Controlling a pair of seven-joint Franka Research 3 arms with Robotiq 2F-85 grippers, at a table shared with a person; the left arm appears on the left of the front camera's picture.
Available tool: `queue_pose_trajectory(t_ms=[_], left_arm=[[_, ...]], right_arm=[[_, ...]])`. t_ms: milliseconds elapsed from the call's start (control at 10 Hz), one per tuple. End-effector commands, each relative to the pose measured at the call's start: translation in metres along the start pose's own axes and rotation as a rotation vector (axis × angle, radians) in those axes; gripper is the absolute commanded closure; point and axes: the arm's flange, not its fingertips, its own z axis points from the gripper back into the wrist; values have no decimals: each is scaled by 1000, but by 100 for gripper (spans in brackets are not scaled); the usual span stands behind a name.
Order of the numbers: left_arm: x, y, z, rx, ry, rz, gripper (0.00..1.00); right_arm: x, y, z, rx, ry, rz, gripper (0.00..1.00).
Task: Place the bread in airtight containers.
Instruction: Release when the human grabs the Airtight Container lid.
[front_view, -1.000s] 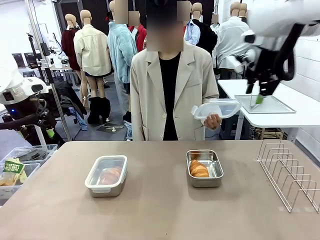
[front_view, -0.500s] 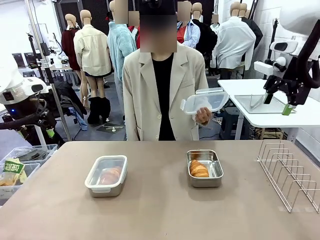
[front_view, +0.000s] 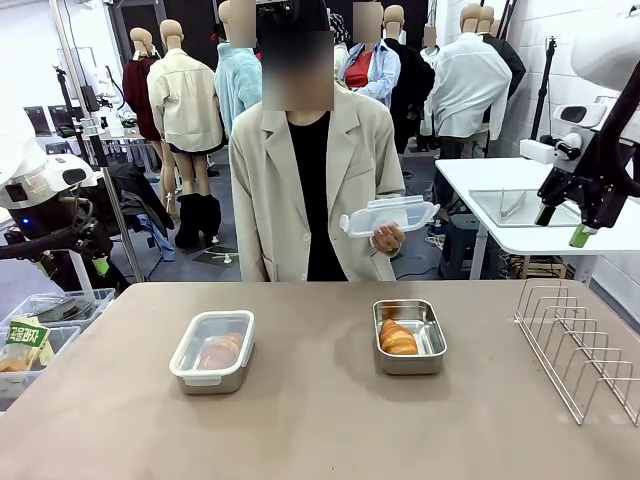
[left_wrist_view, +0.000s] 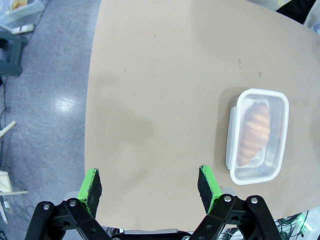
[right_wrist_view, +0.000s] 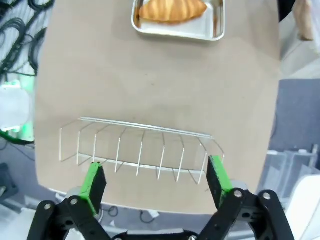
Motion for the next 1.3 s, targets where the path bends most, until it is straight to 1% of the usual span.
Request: queue_pose_trajectory(t_ms=[0, 1200], left_arm=[[1, 0, 1, 1, -11, 0, 0], [1, 0, 1, 1, -11, 0, 0]], right_arm=[[4, -2, 1, 0, 6, 9, 0], [4, -2, 1, 0, 6, 9, 0]])
